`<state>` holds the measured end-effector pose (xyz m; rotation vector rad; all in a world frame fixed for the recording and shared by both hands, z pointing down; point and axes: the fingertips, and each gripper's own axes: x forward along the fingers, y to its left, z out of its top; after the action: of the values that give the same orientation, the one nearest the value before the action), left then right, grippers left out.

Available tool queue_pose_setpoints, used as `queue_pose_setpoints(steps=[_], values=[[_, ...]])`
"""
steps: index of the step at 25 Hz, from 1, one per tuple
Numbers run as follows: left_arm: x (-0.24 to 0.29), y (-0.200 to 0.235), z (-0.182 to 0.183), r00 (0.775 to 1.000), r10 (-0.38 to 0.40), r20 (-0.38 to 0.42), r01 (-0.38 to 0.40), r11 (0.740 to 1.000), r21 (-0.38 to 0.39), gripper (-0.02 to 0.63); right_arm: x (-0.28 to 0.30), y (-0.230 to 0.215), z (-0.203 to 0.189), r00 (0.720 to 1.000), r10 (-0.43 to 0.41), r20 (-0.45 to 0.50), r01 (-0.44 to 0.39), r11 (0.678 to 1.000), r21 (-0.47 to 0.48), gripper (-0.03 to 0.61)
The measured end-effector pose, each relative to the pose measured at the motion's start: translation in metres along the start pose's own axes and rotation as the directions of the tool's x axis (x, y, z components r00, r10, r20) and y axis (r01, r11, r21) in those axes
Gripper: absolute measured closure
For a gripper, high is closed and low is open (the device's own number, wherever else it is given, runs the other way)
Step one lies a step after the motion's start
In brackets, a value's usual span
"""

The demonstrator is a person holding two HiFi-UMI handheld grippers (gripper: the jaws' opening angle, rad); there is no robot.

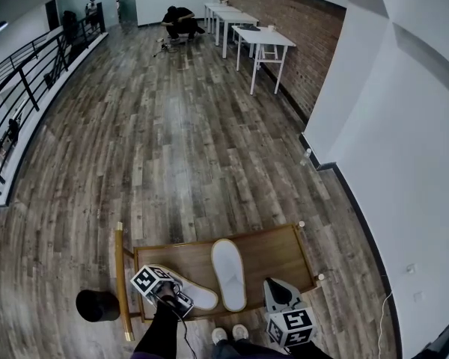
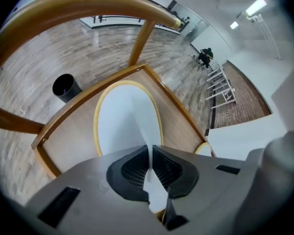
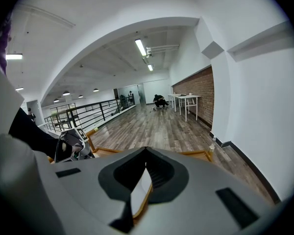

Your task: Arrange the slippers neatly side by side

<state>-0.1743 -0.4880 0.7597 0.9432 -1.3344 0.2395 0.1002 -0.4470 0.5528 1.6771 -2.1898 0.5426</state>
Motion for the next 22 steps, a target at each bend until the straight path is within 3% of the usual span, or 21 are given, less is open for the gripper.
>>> queue_pose_setpoints(steps=[2,4,10,13,16,22], values=[[-0.005,-0.012,-0.002,1.0,-0.017,-0.008,0.018,0.992,0.126,0.603,0.0,0.002,0.002,1.0,0.003,0.002,-0.003,1.0,-0.001,0.58],[-0.01,-0.027,-0.004,0.999,-0.032,-0.018,0.035,0.966,0.258,0.603,0.001,0.006,0.004,1.0,0.007,0.004,-0.007,1.0,-0.003,0.58],[-0.008,-0.068,-0.026,0.997,-0.055,-0.06,0.078,0.857,0.509,0.603,-0.001,0.007,0.004,1.0,0.009,0.013,-0.009,1.0,0.002,0.58],[-0.002,-0.084,-0.038,0.996,-0.026,-0.084,0.072,0.787,0.612,0.603,-0.003,0.005,0.003,1.0,0.001,0.015,-0.002,1.0,0.011,0.58],[0.006,-0.097,-0.047,0.993,0.018,-0.118,0.067,0.731,0.679,0.603,-0.006,-0.001,0.004,1.0,-0.011,0.016,0.011,1.0,0.014,0.58],[0.028,-0.103,-0.053,0.982,0.106,-0.157,0.045,0.674,0.737,0.603,-0.006,-0.011,0.0,1.0,-0.019,0.014,0.019,0.999,0.028,0.58]])
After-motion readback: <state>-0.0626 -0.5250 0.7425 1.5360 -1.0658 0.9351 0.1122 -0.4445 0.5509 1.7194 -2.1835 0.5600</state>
